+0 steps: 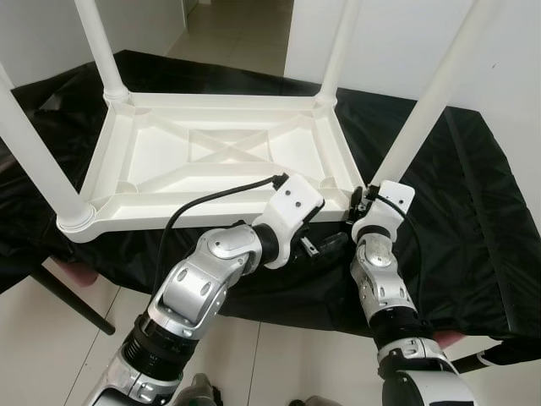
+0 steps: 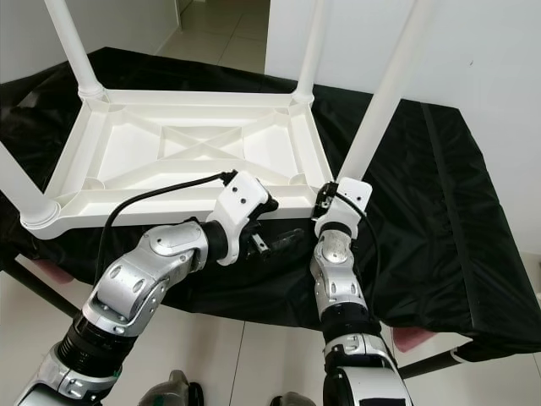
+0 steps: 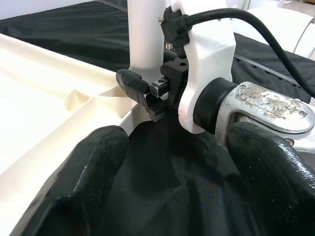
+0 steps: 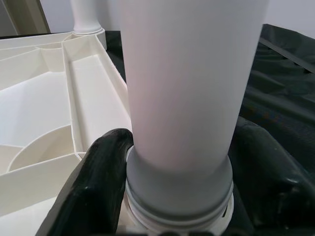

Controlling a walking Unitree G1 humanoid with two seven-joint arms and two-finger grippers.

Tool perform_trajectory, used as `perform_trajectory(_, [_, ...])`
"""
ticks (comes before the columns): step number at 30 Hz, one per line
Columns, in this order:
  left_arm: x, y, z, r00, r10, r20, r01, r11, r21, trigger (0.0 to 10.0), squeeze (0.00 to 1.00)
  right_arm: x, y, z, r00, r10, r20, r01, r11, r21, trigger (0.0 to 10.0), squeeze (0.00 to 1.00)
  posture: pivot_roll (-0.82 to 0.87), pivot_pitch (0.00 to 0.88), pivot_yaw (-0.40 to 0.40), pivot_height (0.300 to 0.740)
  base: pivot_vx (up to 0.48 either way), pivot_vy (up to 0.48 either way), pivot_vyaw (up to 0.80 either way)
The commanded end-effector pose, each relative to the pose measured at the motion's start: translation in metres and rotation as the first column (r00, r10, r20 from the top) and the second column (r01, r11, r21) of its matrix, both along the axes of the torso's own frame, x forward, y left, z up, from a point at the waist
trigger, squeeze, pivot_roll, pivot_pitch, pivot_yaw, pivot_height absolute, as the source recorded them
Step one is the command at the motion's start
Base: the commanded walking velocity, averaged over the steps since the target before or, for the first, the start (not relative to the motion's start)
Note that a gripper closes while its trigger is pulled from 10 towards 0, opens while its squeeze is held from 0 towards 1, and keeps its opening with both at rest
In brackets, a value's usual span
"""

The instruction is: Building children table

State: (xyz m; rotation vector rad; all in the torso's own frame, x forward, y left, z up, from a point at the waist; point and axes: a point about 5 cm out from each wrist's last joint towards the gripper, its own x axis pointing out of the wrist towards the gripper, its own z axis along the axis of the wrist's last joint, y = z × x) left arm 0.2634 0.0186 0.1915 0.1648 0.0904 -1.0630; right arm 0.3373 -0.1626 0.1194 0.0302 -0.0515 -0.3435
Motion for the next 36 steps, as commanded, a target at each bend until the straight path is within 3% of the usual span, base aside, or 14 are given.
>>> perform_trajectory(1, [0.001,-0.001,-0.001,1.000,0.021,0.000,-0.021,1.000,0.002,10.0,0.00,-0.007,-0.012,-0.013,0.998,-0.045,-0.054,0.045,0.999,0.001,10.0,0.01,0.05,0.016,-0.056,0.740,0.000,0.000,0.00])
perform_trajectory(2, [0.001,-0.001,-0.001,1.000,0.023,-0.001,-0.023,1.000,-0.001,10.0,0.00,-0.007,-0.015,-0.009,1.000,-0.012,-0.019,0.012,1.000,-0.004,10.0,1.00,0.05,0.016,-0.058,0.740,0.000,0.000,0.00])
perform_trajectory(9, [0.001,-0.002,-0.002,1.000,0.023,-0.002,-0.023,1.000,-0.002,10.0,0.00,-0.008,-0.025,-0.004,1.000,0.028,0.006,-0.028,1.000,-0.008,10.0,1.00,0.05,0.014,-0.059,0.740,0.000,0.000,0.00])
perform_trajectory(15, [0.000,-0.003,-0.003,1.000,0.021,-0.005,-0.021,1.000,-0.004,10.0,0.00,-0.001,-0.032,0.001,0.979,0.200,0.043,-0.199,0.980,-0.020,10.0,1.00,0.05,0.010,-0.058,0.740,0.000,0.000,0.00])
perform_trajectory(16, [0.000,-0.003,-0.003,1.000,0.019,-0.005,-0.019,1.000,-0.004,10.0,0.00,0.000,-0.033,0.001,0.969,0.243,0.041,-0.243,0.970,-0.015,10.0,0.00,0.05,0.007,-0.057,0.740,0.000,0.000,0.00])
perform_trajectory(23, [-0.001,-0.003,-0.003,1.000,0.015,-0.006,-0.015,1.000,-0.004,10.0,0.00,0.001,-0.034,0.001,0.931,0.364,0.030,-0.363,0.931,-0.031,10.0,0.00,0.04,0.005,-0.052,0.740,0.000,0.000,0.00])
perform_trajectory(24, [-0.002,-0.003,-0.003,1.000,0.011,-0.007,-0.011,1.000,-0.002,10.0,0.00,0.001,-0.034,0.002,0.900,0.436,0.032,-0.434,0.900,-0.054,10.0,0.00,0.04,0.008,-0.043,0.740,0.000,0.000,0.00])
perform_trajectory(27, [-0.002,-0.003,-0.003,1.000,0.008,-0.007,-0.008,1.000,-0.001,10.0,0.00,0.001,-0.033,0.002,0.875,0.484,0.032,-0.481,0.874,-0.069,10.0,0.00,0.04,0.008,-0.043,0.740,0.000,0.000,0.00])
perform_trajectory(28, [-0.002,-0.003,-0.003,1.000,0.004,-0.008,-0.004,1.000,0.002,10.0,0.00,0.001,-0.033,0.004,0.843,0.537,0.032,-0.533,0.842,-0.085,10.0,0.00,0.03,0.012,-0.038,0.740,0.000,0.000,0.00])
perform_trajectory(29, [-0.002,-0.003,-0.003,1.000,0.004,-0.008,-0.004,1.000,0.002,10.0,0.00,0.001,-0.033,0.004,0.843,0.537,0.032,-0.533,0.842,-0.085,10.0,0.00,0.03,0.012,-0.038,0.740,0.000,0.000,0.00])
perform_trajectory(31, [-0.001,-0.003,-0.003,1.000,-0.003,-0.007,0.003,1.000,0.005,10.0,0.00,0.002,-0.035,0.006,0.803,0.596,0.027,-0.591,0.801,-0.095,10.0,0.00,0.03,0.014,-0.036,0.740,0.000,0.000,0.00])
perform_trajectory(36, [-0.001,-0.002,-0.003,1.000,-0.005,-0.007,0.005,1.000,0.010,10.0,0.00,0.009,-0.045,0.011,0.778,0.628,0.011,-0.623,0.775,-0.105,10.0,0.00,0.03,0.021,-0.032,0.740,0.000,0.000,0.00])
